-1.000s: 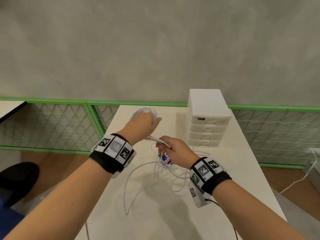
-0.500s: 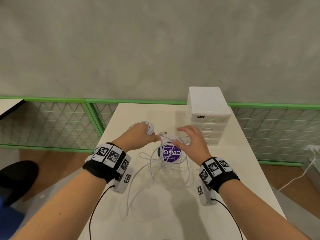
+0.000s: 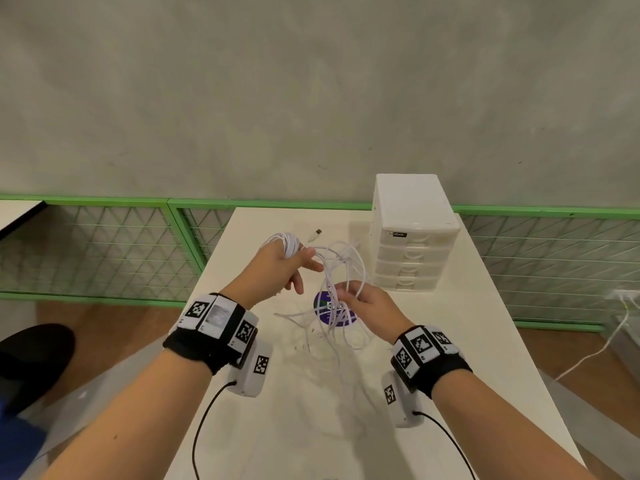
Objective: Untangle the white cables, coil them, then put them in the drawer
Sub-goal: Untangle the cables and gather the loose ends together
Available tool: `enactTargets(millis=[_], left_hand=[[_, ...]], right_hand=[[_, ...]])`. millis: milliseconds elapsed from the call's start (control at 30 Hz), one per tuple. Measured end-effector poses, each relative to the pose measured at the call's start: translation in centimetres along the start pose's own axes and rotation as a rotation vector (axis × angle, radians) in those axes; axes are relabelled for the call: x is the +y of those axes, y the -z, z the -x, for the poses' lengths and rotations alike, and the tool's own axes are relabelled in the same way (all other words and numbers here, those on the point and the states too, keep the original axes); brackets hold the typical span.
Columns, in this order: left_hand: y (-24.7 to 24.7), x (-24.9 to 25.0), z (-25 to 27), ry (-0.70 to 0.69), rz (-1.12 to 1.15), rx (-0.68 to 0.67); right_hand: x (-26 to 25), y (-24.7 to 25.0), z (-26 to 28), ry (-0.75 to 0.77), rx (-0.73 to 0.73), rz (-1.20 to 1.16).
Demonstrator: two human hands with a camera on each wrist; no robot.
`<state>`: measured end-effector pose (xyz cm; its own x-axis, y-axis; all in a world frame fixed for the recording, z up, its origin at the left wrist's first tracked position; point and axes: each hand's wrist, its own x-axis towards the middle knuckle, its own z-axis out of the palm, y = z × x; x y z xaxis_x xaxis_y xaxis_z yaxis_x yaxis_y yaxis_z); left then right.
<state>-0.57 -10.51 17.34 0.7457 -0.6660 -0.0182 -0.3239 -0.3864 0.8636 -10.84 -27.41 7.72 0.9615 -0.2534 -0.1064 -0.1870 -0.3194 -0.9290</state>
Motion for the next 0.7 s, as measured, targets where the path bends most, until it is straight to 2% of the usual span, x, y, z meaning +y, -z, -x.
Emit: enactTargets(millis=[100, 267, 367, 467, 533, 700], left_hand=[[0.2, 0.1, 0.4, 0.054, 0.129, 0.043], [-1.4, 0.4, 1.3, 0.060, 0.209, -0.001], [-1.9, 0.3, 1.4, 0.042, 0.161, 0.002], [-1.8, -0.2, 1.3, 0.030, 0.127, 0.088], [-1.7, -0.3, 1.3, 0.023, 0.180, 0.113], [-1.4, -0.6, 0.8, 0.050, 0.335, 0.177]], right_hand=[[-1.3, 0.4, 0.8, 0.012, -0.025, -0.017], [-2.6, -0.5, 0.5, 0.074, -0.017, 0.046], [-2.7, -0.6, 0.1, 0.072, 0.036, -0.023], [-3.0, -0.2, 0.1, 0.101, 0.050, -0.058], [-3.2, 0.1, 0.2, 0.134, 0.135, -0.050], [-2.9, 0.7, 1.3, 0.324, 0.579, -0.093]])
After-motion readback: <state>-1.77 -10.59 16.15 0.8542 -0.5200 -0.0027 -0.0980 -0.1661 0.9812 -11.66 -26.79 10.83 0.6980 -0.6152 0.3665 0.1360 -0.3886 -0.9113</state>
